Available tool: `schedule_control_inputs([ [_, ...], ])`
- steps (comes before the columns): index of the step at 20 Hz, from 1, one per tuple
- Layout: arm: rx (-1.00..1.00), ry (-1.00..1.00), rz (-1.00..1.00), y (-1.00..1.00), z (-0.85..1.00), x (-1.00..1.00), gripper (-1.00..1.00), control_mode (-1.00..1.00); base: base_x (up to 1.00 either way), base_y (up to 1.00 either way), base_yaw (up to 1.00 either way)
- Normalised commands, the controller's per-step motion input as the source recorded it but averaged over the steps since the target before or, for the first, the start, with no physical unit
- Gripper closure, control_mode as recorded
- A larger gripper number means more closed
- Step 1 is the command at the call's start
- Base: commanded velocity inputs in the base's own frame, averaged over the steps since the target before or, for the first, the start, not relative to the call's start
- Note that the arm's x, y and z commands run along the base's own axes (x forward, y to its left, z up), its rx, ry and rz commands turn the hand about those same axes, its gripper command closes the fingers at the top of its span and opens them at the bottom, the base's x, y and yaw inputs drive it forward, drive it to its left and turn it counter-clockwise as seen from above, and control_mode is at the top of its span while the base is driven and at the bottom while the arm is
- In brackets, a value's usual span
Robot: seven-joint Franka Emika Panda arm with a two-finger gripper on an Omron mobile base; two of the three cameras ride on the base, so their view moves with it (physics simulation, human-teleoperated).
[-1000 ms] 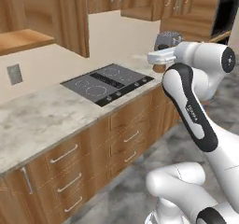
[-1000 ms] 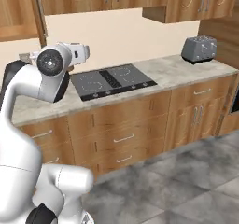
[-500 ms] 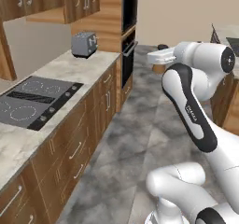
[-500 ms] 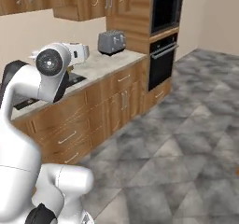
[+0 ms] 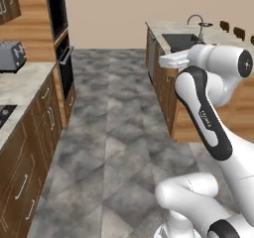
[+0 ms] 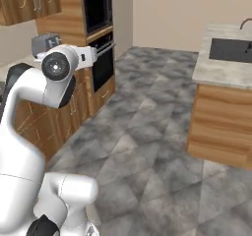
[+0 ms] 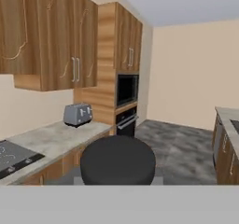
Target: Retrieve the shaker from the cabinet and place it next the steak on a plate on the dining table.
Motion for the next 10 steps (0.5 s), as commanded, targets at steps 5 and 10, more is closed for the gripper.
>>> schedule_control_inputs([
  [5, 0.00, 0.00, 0.00, 0.00, 0.00, 0.00, 1.00, 1.00, 0.60, -0.50, -0.43],
  [10, 0.00, 0.00, 0.00, 0.00, 0.00, 0.00, 1.00, 1.00, 0.97, -0.52, -0.40],
])
